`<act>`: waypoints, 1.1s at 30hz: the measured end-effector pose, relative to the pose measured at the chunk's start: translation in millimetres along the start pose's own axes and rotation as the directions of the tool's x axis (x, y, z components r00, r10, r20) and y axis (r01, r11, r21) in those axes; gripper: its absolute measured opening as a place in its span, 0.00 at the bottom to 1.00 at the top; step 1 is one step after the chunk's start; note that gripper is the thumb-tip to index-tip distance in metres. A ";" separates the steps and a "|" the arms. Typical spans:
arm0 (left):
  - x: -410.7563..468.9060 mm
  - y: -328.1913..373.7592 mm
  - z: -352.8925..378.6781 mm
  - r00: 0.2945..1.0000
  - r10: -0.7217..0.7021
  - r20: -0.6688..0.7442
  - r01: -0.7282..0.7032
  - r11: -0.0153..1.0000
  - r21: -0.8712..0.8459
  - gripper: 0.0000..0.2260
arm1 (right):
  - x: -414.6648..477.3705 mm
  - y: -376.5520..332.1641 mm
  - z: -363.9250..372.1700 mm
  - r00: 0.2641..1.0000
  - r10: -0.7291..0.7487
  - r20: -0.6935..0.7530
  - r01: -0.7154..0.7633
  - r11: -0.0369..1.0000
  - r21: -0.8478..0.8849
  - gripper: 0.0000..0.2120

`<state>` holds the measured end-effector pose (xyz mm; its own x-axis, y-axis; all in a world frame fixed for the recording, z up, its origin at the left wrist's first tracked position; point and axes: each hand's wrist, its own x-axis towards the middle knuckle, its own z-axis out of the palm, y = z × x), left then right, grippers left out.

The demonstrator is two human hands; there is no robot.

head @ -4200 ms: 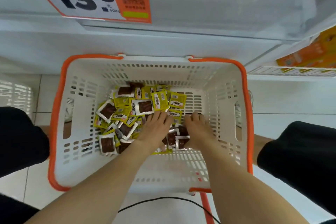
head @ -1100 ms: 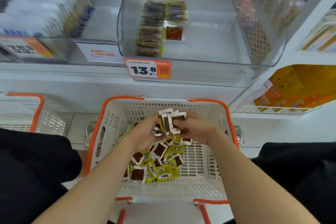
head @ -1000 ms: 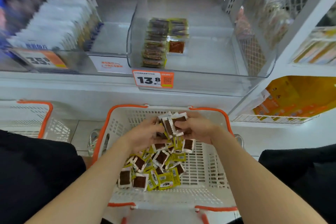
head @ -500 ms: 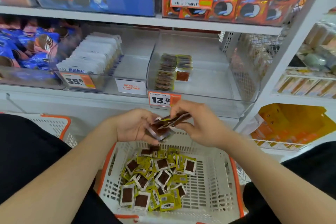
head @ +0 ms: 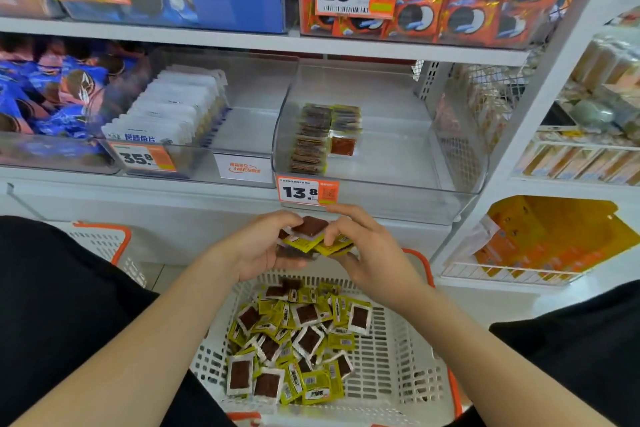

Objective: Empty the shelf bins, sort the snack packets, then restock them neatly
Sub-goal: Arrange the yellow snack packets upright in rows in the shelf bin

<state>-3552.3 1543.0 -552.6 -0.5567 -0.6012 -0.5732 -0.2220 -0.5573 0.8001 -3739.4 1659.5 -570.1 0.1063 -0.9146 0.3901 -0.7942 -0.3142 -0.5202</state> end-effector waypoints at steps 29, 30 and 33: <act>-13.9 -9.8 23.2 0.988 0.150 -0.043 -0.125 0.925 0.358 0.24 | -8.0 -19.0 4.2 0.708 0.578 0.406 -0.703 0.522 0.483 0.12; -20.8 -7.0 31.8 0.974 0.213 -0.079 -0.161 0.893 0.421 0.28 | -8.0 -21.9 5.2 0.703 0.566 0.430 -0.705 0.475 0.528 0.12; -31.4 -3.1 47.2 0.902 0.421 -0.095 -0.303 0.773 0.557 0.29 | -7.5 -35.5 6.0 0.757 0.476 0.447 -0.630 0.354 0.691 0.19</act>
<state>-3571.9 1590.6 -528.8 -0.5200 -0.8311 -0.1970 -0.4490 0.0698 0.8908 -3708.4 1676.0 -559.1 -0.0302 -0.9560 -0.2918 0.0648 0.2894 -0.9550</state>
